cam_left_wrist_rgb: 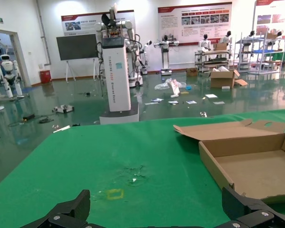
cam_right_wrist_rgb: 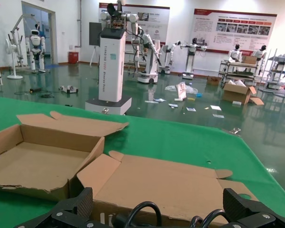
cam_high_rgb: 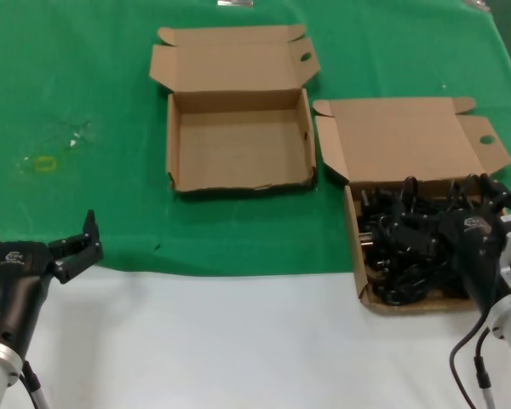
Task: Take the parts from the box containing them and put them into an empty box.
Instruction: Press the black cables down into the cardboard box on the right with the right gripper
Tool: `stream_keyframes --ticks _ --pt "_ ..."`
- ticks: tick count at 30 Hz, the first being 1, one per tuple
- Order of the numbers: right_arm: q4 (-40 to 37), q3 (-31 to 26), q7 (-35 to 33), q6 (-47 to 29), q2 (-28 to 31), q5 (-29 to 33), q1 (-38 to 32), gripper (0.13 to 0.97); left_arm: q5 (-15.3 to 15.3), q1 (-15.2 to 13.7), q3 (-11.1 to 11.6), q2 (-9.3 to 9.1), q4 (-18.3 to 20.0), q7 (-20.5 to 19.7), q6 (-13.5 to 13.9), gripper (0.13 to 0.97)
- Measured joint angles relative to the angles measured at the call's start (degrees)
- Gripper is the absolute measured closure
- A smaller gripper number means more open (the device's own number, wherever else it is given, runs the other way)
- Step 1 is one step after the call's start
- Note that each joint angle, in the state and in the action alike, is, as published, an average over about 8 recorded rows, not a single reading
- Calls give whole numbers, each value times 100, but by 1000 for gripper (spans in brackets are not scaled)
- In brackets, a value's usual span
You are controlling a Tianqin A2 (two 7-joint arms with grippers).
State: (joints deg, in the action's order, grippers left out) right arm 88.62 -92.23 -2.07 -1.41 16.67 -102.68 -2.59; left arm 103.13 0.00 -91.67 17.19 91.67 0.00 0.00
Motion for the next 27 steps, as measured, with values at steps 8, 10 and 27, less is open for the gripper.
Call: stream_keyframes --ticks 8,10,27 --pt "0 0 0 0 0 0 0 129 0 0 0 0 0 0 0 132" --pt "0 0 0 0 0 0 0 129 0 0 0 0 0 0 0 132" --pt "0 0 0 0 0 0 0 129 0 0 0 0 0 0 0 132"
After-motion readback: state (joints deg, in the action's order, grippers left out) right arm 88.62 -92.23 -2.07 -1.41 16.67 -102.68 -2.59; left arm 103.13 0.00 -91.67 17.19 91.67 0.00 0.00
